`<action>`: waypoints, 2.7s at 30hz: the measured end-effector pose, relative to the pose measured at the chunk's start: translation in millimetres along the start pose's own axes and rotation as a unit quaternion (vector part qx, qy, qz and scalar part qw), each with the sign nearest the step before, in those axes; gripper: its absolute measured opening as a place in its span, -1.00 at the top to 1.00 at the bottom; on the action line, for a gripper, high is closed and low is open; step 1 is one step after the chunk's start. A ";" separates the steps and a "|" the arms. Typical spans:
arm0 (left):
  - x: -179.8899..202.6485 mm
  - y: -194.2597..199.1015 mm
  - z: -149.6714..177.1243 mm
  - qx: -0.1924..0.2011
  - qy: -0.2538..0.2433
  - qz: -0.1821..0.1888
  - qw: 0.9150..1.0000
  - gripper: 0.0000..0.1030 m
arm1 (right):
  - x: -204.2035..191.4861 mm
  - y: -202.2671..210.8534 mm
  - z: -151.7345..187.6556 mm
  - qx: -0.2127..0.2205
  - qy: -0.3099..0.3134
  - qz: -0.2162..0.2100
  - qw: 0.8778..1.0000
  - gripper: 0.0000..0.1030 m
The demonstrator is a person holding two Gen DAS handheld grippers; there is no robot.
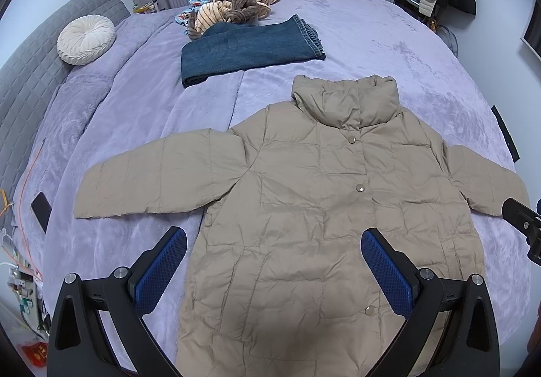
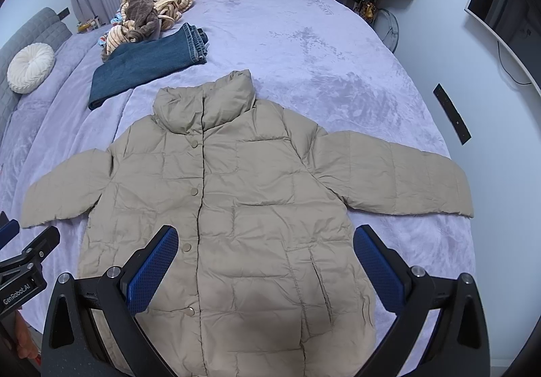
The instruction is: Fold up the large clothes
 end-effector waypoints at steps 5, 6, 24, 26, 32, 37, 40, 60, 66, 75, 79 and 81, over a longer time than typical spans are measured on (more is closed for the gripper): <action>-2.3 1.5 -0.6 0.000 0.001 0.000 1.000 -1.00 | -0.5 0.2 -0.1 0.000 0.000 0.000 1.000 -1.00; -0.9 0.7 0.2 0.000 0.001 0.000 1.000 -1.00 | -0.3 -0.3 0.2 0.000 0.000 0.000 1.000 -1.00; -7.0 -0.3 2.3 -0.002 0.007 0.001 1.000 -1.00 | -3.6 3.1 -2.9 -0.002 0.000 -0.001 1.000 -1.00; -7.4 -0.3 2.2 -0.002 0.006 0.001 1.000 -1.00 | -7.5 5.1 -3.5 -0.002 0.002 -0.001 1.000 -1.00; -7.4 -0.3 2.2 -0.002 0.007 0.001 1.000 -1.00 | -11.0 6.8 -3.9 -0.001 0.003 -0.001 1.000 -1.00; -7.2 -0.3 2.2 -0.002 0.007 0.001 1.000 -1.00 | -11.4 7.5 -4.2 -0.002 0.004 -0.001 1.000 -1.00; -5.7 -4.9 3.6 -0.008 0.011 0.009 1.000 -1.00 | -14.8 6.0 -3.4 -0.004 0.005 -0.003 1.000 -1.00; -232.1 -150.5 45.4 -0.009 0.287 0.088 0.954 -1.00 | -139.1 -105.1 24.4 -0.077 0.012 -0.157 0.985 -1.00; -311.0 -221.7 53.6 -0.003 0.394 0.122 0.911 -1.00 | -193.2 -160.4 34.6 -0.131 0.042 -0.170 0.976 -1.00; -367.7 -249.8 -4.0 0.077 0.390 0.039 0.917 -0.13 | -252.2 -190.9 -4.8 -0.106 0.026 -0.232 0.967 -1.00; -372.2 -241.3 -15.2 0.084 0.364 0.049 0.926 0.83 | -282.1 -195.5 -18.0 -0.090 0.005 -0.283 0.955 -0.88; -364.9 -218.3 -24.0 0.106 0.320 0.016 0.941 0.83 | -299.9 -200.8 -18.0 -0.099 -0.002 -0.317 0.943 0.37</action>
Point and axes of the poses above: each gripper's, at about its wrist camera, not at the fingertips, and y roughly against the way its jaws point, x to its right, z to its underside, the point moved 3 cm from there along -y, roughly the way its jaws point, and after that the axes turned 4 degrees about z, right-handed, at the moved point
